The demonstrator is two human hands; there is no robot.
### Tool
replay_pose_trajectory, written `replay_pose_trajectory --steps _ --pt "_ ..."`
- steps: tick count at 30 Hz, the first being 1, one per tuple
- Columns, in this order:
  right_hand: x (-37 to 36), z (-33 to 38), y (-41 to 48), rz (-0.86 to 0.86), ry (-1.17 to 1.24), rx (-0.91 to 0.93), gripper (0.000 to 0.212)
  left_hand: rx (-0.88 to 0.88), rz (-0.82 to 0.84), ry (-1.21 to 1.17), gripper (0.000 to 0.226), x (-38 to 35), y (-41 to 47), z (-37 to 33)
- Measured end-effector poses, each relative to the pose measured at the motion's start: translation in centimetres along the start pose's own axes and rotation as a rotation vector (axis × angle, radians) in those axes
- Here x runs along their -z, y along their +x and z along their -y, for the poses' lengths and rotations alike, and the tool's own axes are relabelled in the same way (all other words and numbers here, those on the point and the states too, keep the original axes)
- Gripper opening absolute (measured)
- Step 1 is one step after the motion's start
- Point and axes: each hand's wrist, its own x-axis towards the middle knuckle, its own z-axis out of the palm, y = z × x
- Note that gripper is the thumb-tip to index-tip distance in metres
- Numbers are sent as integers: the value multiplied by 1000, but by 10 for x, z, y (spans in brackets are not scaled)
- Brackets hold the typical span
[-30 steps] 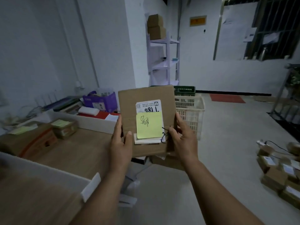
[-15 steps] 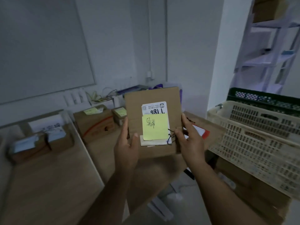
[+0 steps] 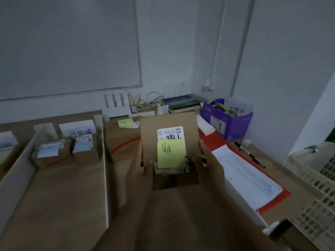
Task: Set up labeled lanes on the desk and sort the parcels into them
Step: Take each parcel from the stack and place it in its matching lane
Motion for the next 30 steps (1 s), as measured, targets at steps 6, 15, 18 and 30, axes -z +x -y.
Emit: replay_pose_trajectory --steps 6,15,18,30 --pt "-6 -13 68 96 -147 32 56 42 -34 111 58 -32 48 -5" --pt "-34 -29 206 79 -101 109 43 165 -75 134 54 -89 158 -16" --pt "-48 -33 241 111 -169 119 48 168 -76 125 49 -100 186 -10" --pt "-103 -68 308 186 -196 30 42 198 -8 132 51 -127 247 39"
